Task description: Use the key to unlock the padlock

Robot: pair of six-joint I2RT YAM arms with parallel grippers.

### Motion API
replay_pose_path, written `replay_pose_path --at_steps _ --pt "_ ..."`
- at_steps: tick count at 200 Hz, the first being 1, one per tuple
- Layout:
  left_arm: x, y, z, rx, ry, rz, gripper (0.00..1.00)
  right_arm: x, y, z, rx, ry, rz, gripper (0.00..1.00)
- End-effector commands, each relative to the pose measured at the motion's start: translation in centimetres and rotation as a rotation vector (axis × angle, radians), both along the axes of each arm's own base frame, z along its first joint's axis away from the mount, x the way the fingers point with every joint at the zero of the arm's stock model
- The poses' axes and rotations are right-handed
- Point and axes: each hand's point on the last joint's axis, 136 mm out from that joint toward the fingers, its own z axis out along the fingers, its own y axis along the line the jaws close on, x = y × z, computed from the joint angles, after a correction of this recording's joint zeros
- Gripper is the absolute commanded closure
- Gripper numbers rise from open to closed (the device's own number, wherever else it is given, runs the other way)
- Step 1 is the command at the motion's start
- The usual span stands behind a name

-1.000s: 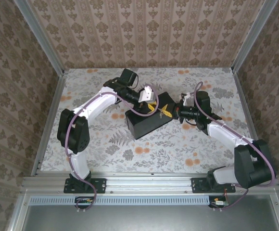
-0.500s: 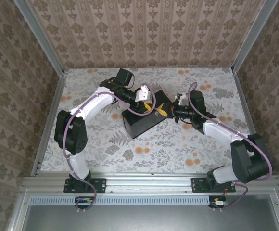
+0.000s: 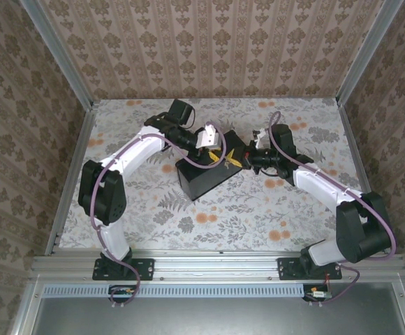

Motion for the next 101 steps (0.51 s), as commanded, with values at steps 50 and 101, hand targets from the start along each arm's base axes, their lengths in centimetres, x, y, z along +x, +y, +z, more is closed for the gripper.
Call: replay_pose_path --at_steps 50,101 --pt "-1.0 -0.7 -3.3 0.106 0.025 -0.061 0.45 -2.3 1.8 1.3 0.003 -0.054 0.180 1.00" --pt "-2.2 0.9 -0.2 0.054 0.058 -0.099 0.37 -1.6 0.2 1.2 -0.016 -0.042 0.143 1.00"
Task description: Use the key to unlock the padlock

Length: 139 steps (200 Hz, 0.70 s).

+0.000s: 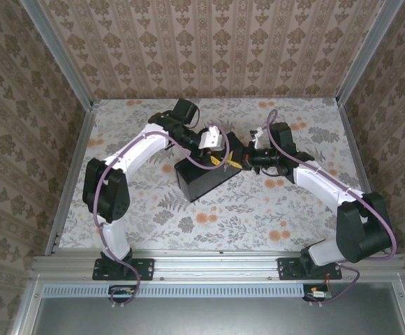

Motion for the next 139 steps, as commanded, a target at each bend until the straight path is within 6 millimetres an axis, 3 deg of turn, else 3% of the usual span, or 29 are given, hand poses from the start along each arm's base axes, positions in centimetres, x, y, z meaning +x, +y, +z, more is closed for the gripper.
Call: replay_pose_path --at_steps 1,97,139 --pt "-1.6 1.2 -0.1 0.026 0.051 -0.042 0.37 -0.6 0.2 0.9 0.017 -0.009 0.054 1.00" --pt "-1.6 2.5 1.1 0.048 0.036 -0.069 0.37 -0.4 0.2 0.7 0.000 -0.013 0.054 1.00" --pt "-1.3 1.9 0.3 0.053 0.038 -0.084 0.41 -0.3 0.2 0.8 0.005 -0.020 0.060 1.00"
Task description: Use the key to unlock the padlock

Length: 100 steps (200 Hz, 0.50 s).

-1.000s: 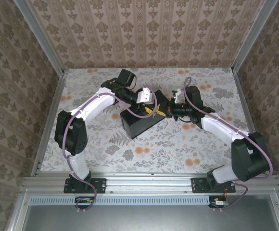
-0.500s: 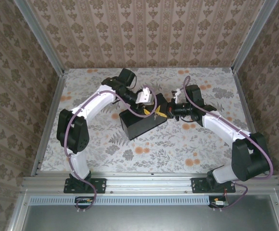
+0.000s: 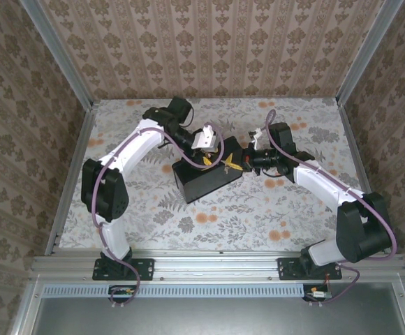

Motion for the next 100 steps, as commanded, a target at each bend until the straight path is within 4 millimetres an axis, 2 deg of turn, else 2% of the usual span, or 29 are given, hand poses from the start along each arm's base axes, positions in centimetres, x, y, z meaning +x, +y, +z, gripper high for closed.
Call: replay_pose_path --at_steps 1,55,100 --pt "-0.4 -0.3 -0.5 0.006 0.019 -0.038 0.41 0.2 0.2 0.8 0.014 -0.015 0.025 1.00" --pt "0.1 -1.1 -2.2 0.019 0.008 -0.045 0.43 0.0 0.4 1.2 0.018 -0.051 0.057 1.00" --pt "-0.1 -1.5 -3.0 0.019 0.046 -0.050 0.69 -0.1 0.9 1.4 0.009 -0.133 0.059 1.00"
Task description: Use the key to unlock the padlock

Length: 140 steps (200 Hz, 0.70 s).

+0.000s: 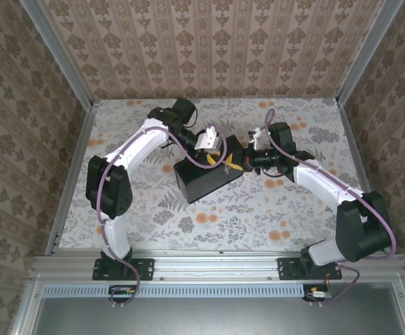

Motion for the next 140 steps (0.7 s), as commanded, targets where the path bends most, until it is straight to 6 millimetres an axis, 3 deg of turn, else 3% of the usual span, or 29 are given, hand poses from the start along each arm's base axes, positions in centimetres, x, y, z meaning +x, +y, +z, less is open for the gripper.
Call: replay_pose_path --at_steps 1,27,30,45,96,101,140 --pt "-0.2 -0.4 -2.1 0.031 0.035 -0.017 0.70 0.0 0.7 1.4 0.018 -0.100 0.026 1.00" --pt "-0.4 -0.4 -2.6 0.032 0.050 -0.008 0.75 0.2 0.5 0.6 -0.031 -0.120 -0.026 1.00" --pt "-0.4 -0.3 -2.6 0.033 0.051 -0.007 0.76 0.1 0.3 1.4 -0.031 -0.139 -0.039 1.00" --pt "-0.3 -0.4 -2.7 0.030 0.055 0.001 0.76 0.4 -0.3 1.5 -0.047 -0.137 -0.105 1.00" --pt "-0.6 -0.7 -2.2 -0.004 0.077 -0.010 0.79 0.3 2.2 2.5 0.014 -0.183 -0.044 1.00" --pt "-0.6 -0.8 -2.2 -0.004 0.079 -0.010 0.79 0.6 2.5 1.7 0.015 -0.157 -0.039 1.00" --pt "-0.3 -0.9 -2.3 -0.006 0.089 0.016 0.81 0.6 4.1 4.4 0.157 -0.180 -0.004 1.00"
